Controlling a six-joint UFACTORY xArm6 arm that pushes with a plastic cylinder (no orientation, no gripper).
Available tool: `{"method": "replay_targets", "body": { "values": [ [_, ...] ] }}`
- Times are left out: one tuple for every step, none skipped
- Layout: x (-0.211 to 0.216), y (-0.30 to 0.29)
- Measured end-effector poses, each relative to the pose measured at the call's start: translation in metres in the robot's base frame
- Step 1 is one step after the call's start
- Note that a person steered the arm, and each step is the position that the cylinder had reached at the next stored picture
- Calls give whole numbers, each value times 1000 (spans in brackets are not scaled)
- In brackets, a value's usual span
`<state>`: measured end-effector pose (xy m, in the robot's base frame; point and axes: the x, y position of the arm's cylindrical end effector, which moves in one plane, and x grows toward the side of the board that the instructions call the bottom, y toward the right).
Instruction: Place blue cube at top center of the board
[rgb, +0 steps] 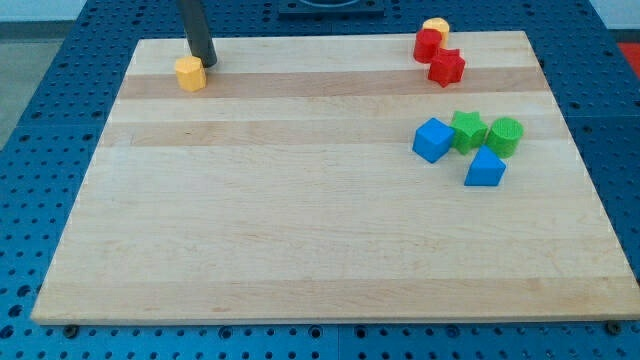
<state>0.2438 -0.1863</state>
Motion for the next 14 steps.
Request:
{"method": "replay_targets", "body": {
  "values": [
    [1, -2],
    [3, -2],
    [4, -2],
    [3, -2],
    [13, 33],
    [28, 117],
    [72, 200],
    [77, 333],
    [79, 427],
    [139, 488],
    [226, 488],
    [281, 399],
    [269, 332],
    [217, 325]
  ]
}}
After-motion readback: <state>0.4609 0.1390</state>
